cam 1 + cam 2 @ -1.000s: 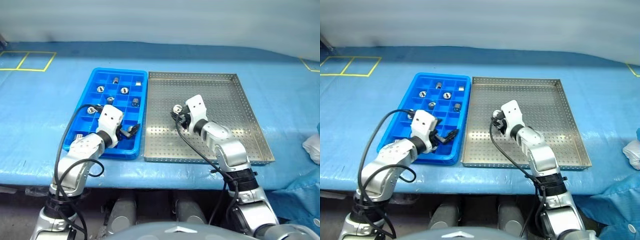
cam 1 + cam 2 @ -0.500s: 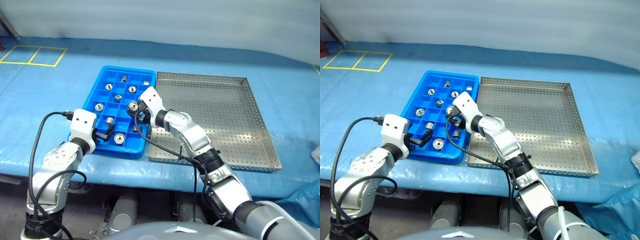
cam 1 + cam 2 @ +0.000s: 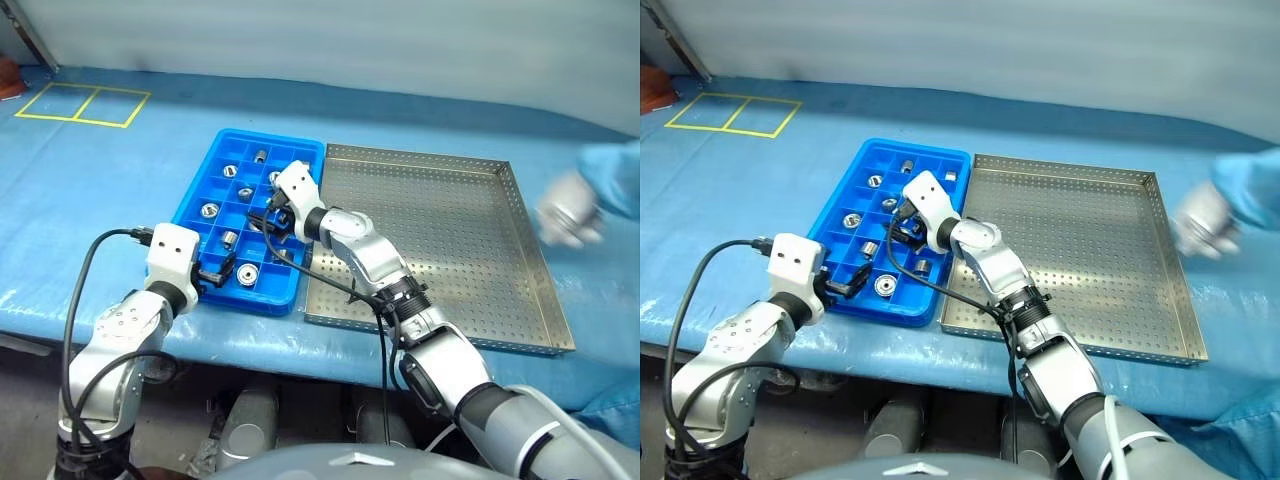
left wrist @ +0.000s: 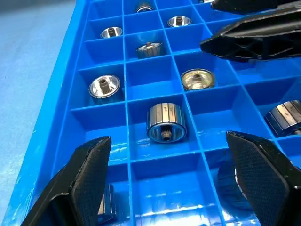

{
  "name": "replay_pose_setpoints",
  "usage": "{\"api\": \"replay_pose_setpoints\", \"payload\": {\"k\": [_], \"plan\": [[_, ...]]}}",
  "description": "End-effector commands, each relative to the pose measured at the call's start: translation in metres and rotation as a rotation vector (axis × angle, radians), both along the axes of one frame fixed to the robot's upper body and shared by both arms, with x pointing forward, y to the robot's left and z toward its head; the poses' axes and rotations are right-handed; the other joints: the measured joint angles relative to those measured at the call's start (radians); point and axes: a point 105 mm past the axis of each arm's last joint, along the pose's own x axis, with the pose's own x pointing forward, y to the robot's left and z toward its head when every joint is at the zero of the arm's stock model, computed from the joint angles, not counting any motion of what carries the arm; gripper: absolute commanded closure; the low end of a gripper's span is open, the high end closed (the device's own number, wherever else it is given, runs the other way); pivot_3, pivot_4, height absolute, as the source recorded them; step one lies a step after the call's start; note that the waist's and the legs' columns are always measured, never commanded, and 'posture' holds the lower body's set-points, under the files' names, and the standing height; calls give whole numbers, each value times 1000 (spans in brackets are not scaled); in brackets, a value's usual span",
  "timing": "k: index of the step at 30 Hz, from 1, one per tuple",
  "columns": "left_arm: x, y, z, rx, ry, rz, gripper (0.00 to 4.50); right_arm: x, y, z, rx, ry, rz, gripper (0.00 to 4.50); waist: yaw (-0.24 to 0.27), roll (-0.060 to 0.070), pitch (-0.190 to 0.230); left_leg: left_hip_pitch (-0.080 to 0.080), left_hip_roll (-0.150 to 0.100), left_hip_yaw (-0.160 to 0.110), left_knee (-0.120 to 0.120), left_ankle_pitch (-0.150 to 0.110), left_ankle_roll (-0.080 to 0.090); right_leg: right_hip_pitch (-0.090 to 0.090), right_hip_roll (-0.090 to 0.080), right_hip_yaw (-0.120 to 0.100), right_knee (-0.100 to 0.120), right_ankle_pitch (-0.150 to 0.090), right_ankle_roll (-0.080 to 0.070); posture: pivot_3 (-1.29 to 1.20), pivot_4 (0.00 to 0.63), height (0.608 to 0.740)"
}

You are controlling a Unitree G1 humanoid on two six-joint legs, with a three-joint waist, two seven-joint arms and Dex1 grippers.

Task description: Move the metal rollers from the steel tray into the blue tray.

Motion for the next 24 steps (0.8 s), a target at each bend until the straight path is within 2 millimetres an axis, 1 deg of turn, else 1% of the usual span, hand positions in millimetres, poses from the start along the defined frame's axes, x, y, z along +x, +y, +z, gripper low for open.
{"api": "replay_pose_setpoints", "payload": {"k": [1,2,4,7,9,10,15,19,24], "plan": [[4,-14,9,-12,-43,-57,265,1,-13,34,76,-126,-54,871,-1,0,0,0,0,0,0,0,0,0,0,0,0,0,0,322,150,740],[6,-19,11,-18,-49,-80,265,-1,-21,38,91,-137,-74,871,0,0,0,0,0,0,0,0,0,0,0,0,0,0,0,312,150,740],[8,-28,12,-26,-58,-116,265,-7,-35,37,80,-148,-91,871,3,0,0,0,0,0,0,0,0,0,0,0,0,0,0,299,150,740],[13,-40,12,-39,-64,-163,265,-18,-60,20,9,-139,-129,871,3,0,0,0,0,0,0,0,0,1,-1,0,-1,0,0,262,150,740],[17,-48,12,-50,-68,-193,265,-23,-83,7,-35,-109,-198,871,0,0,0,-1,0,0,0,0,0,1,-1,0,-1,0,0,238,150,740],[20,-54,12,-56,-69,-214,265,-25,-100,1,-54,-86,-253,871,-3,0,0,-1,0,0,0,0,0,1,-1,0,-1,0,0,220,150,740],[25,-66,11,-64,-66,-272,265,-37,-148,-15,-86,-16,-425,871,-29,0,0,-1,0,1,2,0,0,0,-1,0,0,0,0,174,150,740],[28,-73,11,-56,-63,-315,265,-46,-173,-26,-120,27,-522,871,-51,0,0,-1,0,1,2,0,0,1,-1,0,0,0,0,140,150,740],[32,-76,12,-49,-65,-340,265,-52,-182,-30,-133,41,-565,871,-70,0,0,-1,0,1,3,0,0,1,-1,1,0,0,0,117,150,740]]}}
